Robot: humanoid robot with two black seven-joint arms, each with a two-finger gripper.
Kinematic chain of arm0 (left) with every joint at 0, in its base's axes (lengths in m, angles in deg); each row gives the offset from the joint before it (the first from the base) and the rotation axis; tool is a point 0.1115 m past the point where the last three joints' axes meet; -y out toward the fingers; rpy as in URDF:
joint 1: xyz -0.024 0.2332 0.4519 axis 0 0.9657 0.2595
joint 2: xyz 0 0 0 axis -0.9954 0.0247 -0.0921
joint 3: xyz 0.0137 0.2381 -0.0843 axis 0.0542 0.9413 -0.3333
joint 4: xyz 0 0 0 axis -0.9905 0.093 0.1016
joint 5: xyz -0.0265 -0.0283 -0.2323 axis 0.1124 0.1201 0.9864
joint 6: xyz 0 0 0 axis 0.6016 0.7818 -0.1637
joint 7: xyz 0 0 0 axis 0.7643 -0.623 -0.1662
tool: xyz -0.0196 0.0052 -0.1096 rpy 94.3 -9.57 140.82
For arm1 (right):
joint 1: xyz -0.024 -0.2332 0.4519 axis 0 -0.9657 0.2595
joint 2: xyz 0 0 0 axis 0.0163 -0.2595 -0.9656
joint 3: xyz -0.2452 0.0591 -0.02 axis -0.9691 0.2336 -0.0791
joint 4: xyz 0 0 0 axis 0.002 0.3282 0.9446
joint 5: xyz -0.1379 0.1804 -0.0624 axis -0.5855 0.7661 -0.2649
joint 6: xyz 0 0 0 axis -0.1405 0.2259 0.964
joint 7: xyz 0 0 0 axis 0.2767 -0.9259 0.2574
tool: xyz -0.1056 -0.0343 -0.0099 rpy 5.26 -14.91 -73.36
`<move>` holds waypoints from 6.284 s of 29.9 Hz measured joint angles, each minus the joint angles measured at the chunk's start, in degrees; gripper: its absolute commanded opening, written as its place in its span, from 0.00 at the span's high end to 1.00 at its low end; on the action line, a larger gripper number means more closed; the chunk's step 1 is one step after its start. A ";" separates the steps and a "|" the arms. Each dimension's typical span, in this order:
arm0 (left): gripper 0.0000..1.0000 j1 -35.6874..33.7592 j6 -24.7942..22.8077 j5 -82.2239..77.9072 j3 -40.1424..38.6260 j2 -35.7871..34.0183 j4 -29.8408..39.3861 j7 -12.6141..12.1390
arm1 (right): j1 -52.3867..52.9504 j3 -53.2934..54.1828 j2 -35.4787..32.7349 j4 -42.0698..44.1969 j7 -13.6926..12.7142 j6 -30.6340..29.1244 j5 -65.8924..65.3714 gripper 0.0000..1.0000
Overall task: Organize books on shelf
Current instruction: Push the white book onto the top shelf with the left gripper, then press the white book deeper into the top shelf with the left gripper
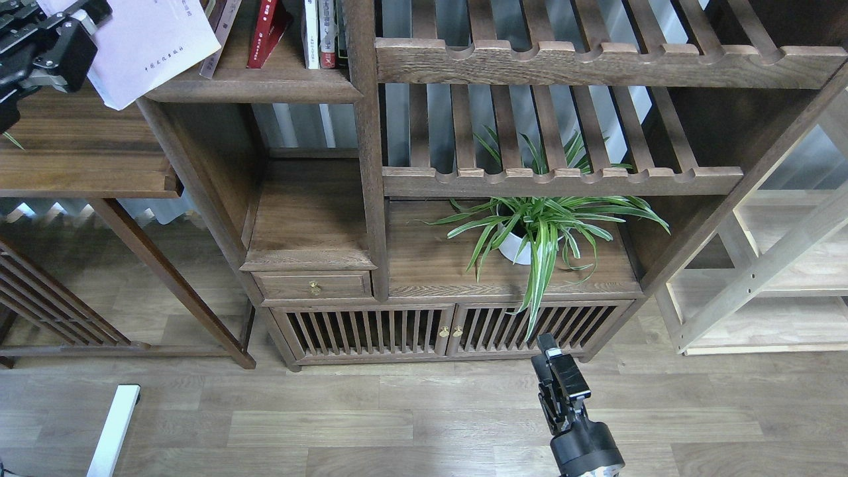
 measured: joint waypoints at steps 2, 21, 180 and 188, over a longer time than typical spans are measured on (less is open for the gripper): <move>0.99 -0.04 0.00 0.00 -0.08 -0.19 -0.11 -0.04 | -0.05 0.00 -0.01 -0.17 0.00 0.00 0.02 0.33; 0.99 -0.90 0.00 2.44 -0.69 -1.72 -2.37 0.03 | -0.39 0.10 -0.06 -0.68 0.00 0.00 -0.04 0.33; 0.99 -25.87 27.02 1.60 28.51 -1.90 -13.28 1.03 | -1.81 0.38 -0.88 -3.52 0.11 0.01 0.47 0.35; 0.99 -28.72 27.03 0.94 33.37 -0.61 -17.02 2.63 | -3.05 0.63 -1.42 -3.52 0.18 0.00 2.13 0.35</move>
